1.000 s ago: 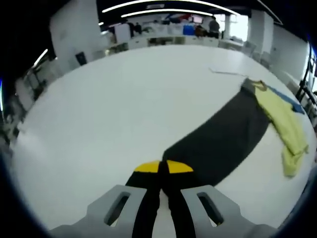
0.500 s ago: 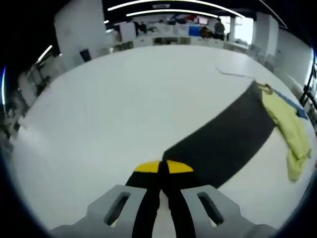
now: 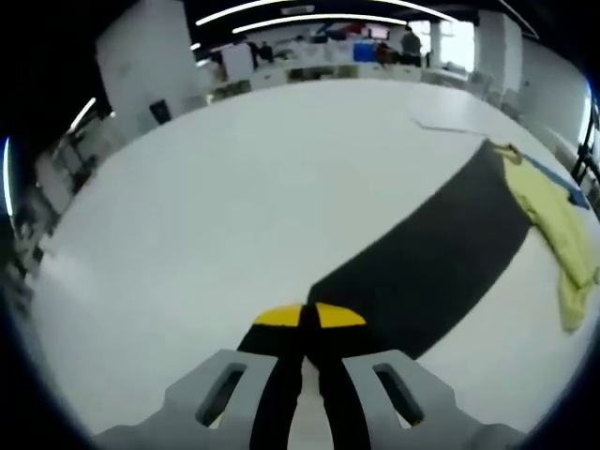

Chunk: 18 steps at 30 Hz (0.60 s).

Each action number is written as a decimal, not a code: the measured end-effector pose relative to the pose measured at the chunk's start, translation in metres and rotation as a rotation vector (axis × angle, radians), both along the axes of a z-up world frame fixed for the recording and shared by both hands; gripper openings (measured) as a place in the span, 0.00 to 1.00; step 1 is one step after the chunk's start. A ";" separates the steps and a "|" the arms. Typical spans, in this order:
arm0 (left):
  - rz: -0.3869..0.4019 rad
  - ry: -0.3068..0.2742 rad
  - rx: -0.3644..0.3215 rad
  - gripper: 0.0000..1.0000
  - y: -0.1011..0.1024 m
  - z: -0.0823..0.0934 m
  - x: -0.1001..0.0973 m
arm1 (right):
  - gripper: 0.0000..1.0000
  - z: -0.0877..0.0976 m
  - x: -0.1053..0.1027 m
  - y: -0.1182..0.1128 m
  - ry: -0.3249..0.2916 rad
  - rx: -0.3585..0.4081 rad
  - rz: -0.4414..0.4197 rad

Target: Fold the garment on the visible template until the final outline fits inside the template.

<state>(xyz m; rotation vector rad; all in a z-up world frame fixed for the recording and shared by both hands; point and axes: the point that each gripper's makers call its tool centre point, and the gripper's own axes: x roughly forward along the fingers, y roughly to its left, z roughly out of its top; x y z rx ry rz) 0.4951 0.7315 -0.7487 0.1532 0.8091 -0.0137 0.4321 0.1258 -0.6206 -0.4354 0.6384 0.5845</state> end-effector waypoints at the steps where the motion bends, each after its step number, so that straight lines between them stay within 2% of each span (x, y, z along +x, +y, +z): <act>1: 0.001 -0.003 0.004 0.00 0.001 0.000 0.000 | 1.00 0.000 0.000 0.000 0.000 0.000 0.000; 9: 0.000 -0.014 0.020 0.00 0.003 0.001 0.004 | 1.00 -0.001 0.002 0.001 0.004 -0.001 0.002; 18: -0.003 0.000 0.028 0.00 0.004 -0.003 0.004 | 1.00 -0.004 0.002 0.001 0.014 0.000 0.001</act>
